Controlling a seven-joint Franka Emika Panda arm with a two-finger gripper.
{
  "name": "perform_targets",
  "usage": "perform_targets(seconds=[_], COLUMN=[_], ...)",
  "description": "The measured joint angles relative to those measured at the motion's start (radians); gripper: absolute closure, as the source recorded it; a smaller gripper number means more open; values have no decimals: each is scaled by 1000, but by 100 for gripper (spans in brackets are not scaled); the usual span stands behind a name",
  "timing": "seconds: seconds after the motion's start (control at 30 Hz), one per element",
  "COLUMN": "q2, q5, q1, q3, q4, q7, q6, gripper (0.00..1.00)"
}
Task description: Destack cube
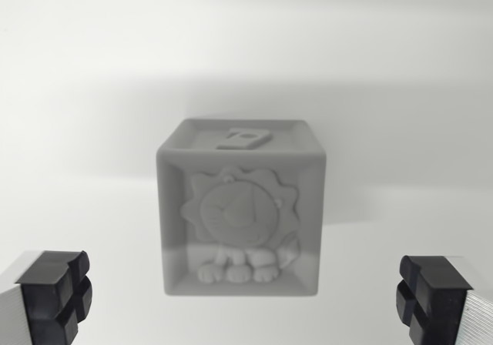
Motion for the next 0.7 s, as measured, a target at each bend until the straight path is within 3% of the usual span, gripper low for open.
perform_targets(seconds=[0.7], q2=[-144], q5=[13], q1=[-3], q3=[5], q4=[-9], q7=[-11], q6=[-134], gripper=[0])
